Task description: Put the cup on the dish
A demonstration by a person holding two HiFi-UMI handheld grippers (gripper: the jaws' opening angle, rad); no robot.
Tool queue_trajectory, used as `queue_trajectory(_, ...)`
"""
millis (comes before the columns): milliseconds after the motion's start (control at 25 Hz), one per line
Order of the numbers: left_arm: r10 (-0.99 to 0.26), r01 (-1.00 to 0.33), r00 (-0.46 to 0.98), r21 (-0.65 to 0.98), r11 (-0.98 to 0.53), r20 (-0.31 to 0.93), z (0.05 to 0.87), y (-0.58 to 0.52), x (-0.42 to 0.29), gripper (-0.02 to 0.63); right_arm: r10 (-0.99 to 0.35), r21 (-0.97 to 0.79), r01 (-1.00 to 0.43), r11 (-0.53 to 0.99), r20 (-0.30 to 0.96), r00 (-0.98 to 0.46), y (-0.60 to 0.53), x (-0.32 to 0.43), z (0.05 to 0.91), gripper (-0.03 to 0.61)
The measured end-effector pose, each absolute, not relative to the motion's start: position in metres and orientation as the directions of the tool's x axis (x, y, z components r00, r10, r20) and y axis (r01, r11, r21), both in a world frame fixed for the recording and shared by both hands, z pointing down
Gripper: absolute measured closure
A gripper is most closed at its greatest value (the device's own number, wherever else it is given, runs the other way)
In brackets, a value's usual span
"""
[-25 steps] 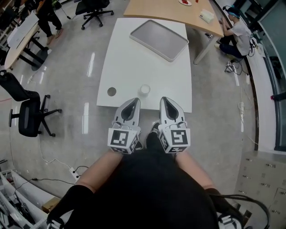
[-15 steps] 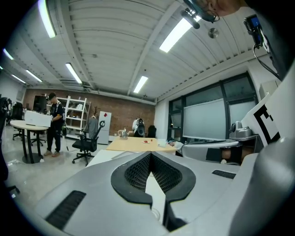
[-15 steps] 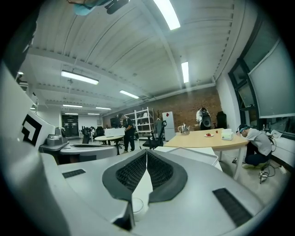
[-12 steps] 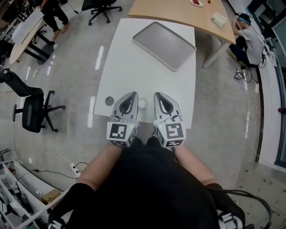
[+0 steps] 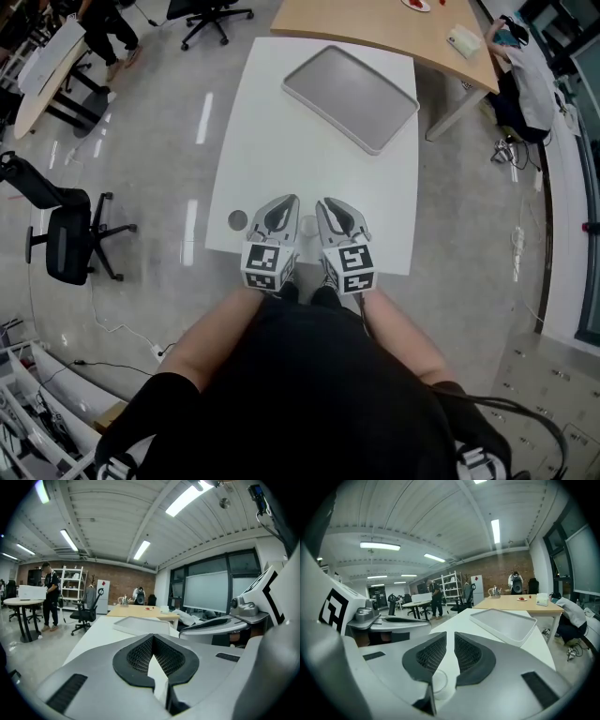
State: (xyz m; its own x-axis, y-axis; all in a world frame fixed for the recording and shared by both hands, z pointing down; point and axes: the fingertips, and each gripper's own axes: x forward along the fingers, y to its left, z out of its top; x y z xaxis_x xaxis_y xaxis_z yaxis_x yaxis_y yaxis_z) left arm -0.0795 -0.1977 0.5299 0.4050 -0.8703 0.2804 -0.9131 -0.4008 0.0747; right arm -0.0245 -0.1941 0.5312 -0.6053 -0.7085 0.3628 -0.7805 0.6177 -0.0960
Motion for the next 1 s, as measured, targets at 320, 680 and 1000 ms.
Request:
queue_trajectory(320,-0.831,-0.897,0.432,0.072,-0.436,0.35,0.577,-0.208,-0.085,0.606,-0.593,-0.097,-0.721,0.686,0.499,-0.632,-0.175,-0.038,0.598,0.384)
queue_trajectory(680,-0.803,-0.888,0.449,0.102,-0.448,0.392,0.607,-0.211,-0.096,0.607,-0.545,-0.139,-0.689,0.711,0.508,-0.666,-0.171,-0.057,0.62,0.347)
queue_trajectory(1000,-0.792,-0.885,0.454,0.103,-0.454,0.408,0.617,-0.209,-0.101,0.606,-0.51,-0.095,-0.665,0.74,0.565,-0.649,-0.162,-0.072,0.65,0.342)
